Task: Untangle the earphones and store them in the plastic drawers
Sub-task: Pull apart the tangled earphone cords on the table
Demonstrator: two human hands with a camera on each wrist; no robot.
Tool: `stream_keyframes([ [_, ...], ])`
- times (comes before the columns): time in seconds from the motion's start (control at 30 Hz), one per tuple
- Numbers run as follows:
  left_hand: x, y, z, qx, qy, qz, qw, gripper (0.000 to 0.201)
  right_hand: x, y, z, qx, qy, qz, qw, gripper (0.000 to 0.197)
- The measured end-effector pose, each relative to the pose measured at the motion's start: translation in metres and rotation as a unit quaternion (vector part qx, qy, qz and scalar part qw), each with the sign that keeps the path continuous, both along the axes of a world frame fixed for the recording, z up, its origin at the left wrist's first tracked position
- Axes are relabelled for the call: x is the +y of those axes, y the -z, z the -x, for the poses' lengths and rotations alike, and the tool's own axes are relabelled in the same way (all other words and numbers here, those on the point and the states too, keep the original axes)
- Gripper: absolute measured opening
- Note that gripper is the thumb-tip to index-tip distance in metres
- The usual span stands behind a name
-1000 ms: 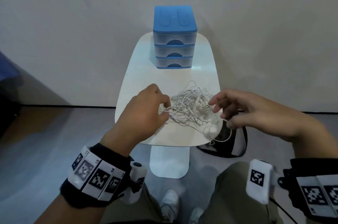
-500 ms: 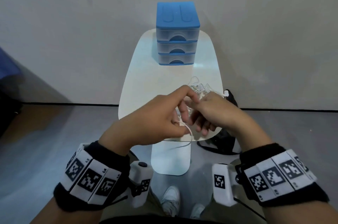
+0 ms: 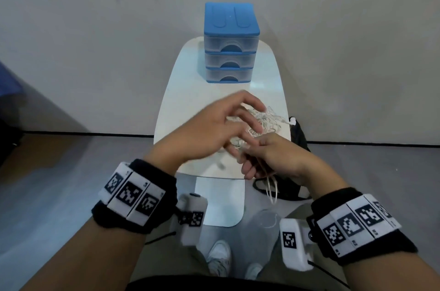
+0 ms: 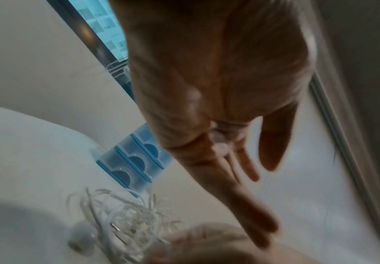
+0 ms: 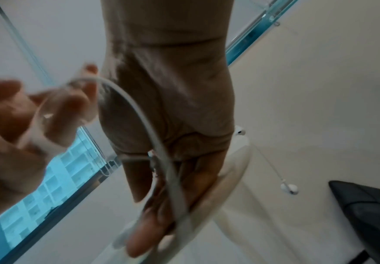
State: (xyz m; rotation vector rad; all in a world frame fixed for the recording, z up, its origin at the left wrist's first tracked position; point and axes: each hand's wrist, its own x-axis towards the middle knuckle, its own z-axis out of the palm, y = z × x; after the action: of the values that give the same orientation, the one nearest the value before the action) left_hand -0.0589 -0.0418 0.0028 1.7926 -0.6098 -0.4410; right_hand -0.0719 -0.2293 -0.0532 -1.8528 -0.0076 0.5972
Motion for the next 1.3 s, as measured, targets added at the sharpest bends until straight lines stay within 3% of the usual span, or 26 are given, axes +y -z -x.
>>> stream_keyframes([
  [0.07,0.006,0.013,-0.022,-0.108,-0.068,-0.07,0.989,0.05,-0.008,0.003,0.002,0.024,0.008,-0.024,0.999,0.041],
  [0.13,0.008,0.025,-0.035,-0.18,-0.02,-0.184,0.966,0.056,-0.012,-0.002,0.003,0.012,-0.003,-0.033,0.999,0.04],
  [0.2,0.005,0.031,-0.039,-0.186,0.027,-0.222,0.957,0.052,-0.017,-0.017,0.004,-0.023,-0.016,-0.036,0.999,0.036],
  [0.33,-0.006,0.026,-0.044,-0.182,0.009,-0.141,0.973,0.019,-0.021,-0.074,-0.001,-0.116,-0.022,0.001,0.993,0.035],
  [0.5,0.006,0.004,-0.048,-0.125,-0.075,-0.003,0.989,0.035,-0.037,-0.123,-0.013,-0.266,0.042,0.134,0.954,0.023],
  [0.6,0.019,-0.008,-0.048,-0.147,-0.142,-0.014,0.979,0.034,-0.044,-0.132,-0.017,-0.322,0.08,0.156,0.93,0.013],
  [0.77,0.028,-0.012,-0.051,-0.196,-0.245,-0.073,0.947,0.028,-0.034,-0.133,-0.026,-0.404,0.145,0.167,0.888,0.014],
  [0.9,0.029,-0.025,-0.048,-0.224,-0.301,-0.03,0.926,0.025,-0.018,-0.139,-0.029,-0.426,0.152,0.18,0.874,0.016],
  [1.0,0.021,-0.035,-0.045,-0.196,-0.261,-0.002,0.945,0.023,-0.013,-0.147,-0.031,-0.416,0.154,0.148,0.884,0.017],
  [1.1,0.006,-0.036,-0.04,-0.135,-0.194,-0.047,0.971,0.022,-0.016,-0.147,-0.031,-0.366,0.145,0.135,0.909,0.019],
  [1.2,-0.01,-0.027,-0.036,-0.059,-0.116,-0.045,0.991,0.028,-0.028,-0.138,-0.028,-0.305,0.133,0.157,0.93,0.02],
  [1.3,-0.031,-0.019,-0.032,-0.033,-0.036,-0.024,0.999,0.033,-0.048,-0.125,-0.025,-0.275,0.151,0.198,0.929,0.02],
])
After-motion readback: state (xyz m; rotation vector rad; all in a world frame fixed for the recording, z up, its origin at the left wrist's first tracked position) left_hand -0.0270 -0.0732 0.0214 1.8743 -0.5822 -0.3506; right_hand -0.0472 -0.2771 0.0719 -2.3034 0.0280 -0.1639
